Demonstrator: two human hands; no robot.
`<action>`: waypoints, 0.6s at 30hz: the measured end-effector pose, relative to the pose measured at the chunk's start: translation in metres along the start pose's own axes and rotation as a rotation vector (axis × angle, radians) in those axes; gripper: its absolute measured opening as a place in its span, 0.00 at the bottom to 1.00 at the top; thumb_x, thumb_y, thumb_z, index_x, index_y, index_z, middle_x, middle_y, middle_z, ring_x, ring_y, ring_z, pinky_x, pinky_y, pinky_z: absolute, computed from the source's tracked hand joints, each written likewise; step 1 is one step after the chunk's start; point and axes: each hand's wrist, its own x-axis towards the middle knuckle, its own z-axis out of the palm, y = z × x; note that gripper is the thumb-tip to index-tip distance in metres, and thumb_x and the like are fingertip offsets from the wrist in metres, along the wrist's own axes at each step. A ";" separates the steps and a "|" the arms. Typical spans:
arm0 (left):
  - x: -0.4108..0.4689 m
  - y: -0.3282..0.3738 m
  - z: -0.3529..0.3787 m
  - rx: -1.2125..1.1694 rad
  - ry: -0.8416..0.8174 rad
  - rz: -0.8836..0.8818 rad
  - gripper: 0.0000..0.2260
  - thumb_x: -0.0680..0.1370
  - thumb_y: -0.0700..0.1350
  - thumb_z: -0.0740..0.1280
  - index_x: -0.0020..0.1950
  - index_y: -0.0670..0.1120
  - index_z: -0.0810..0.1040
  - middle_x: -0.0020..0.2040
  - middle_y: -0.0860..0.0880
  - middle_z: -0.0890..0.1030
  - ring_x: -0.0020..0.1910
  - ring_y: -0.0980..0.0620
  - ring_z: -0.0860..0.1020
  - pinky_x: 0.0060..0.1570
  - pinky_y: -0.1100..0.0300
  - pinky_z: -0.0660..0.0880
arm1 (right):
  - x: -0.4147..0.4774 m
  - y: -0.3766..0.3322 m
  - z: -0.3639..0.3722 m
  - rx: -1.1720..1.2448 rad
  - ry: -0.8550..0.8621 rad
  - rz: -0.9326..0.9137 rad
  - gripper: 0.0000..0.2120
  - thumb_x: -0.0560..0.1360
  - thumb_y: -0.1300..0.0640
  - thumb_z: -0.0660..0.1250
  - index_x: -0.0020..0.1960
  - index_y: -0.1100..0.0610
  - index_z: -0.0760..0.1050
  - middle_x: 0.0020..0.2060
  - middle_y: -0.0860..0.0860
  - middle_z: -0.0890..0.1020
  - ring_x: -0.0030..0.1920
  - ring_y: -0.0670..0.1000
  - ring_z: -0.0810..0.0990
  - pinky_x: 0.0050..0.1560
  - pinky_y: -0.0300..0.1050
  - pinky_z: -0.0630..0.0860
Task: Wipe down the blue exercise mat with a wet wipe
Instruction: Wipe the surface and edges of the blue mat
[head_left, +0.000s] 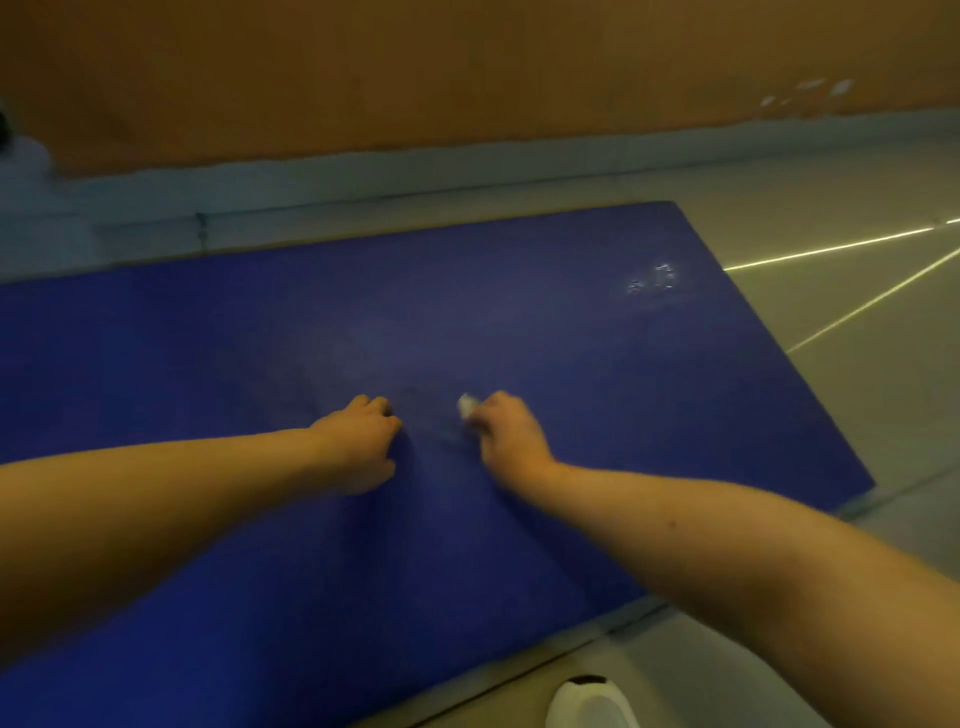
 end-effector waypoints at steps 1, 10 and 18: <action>0.005 0.011 -0.004 -0.003 0.004 0.017 0.23 0.80 0.52 0.63 0.74 0.47 0.68 0.72 0.47 0.64 0.68 0.44 0.66 0.65 0.47 0.72 | -0.017 -0.008 0.001 0.026 -0.091 -0.035 0.11 0.81 0.57 0.64 0.49 0.59 0.85 0.41 0.59 0.79 0.42 0.62 0.78 0.42 0.51 0.74; 0.021 0.103 -0.023 -0.799 0.079 0.095 0.27 0.79 0.57 0.68 0.74 0.46 0.69 0.57 0.49 0.83 0.52 0.50 0.83 0.53 0.51 0.80 | -0.054 -0.013 -0.111 0.225 -0.415 0.232 0.07 0.77 0.59 0.71 0.42 0.61 0.81 0.35 0.52 0.82 0.39 0.52 0.80 0.43 0.50 0.79; 0.002 0.112 -0.029 -1.055 0.128 0.212 0.17 0.75 0.49 0.73 0.61 0.46 0.77 0.44 0.46 0.86 0.42 0.49 0.85 0.45 0.49 0.82 | -0.060 -0.027 -0.107 0.986 -0.106 0.607 0.06 0.81 0.57 0.68 0.49 0.60 0.78 0.43 0.57 0.84 0.42 0.53 0.84 0.43 0.44 0.81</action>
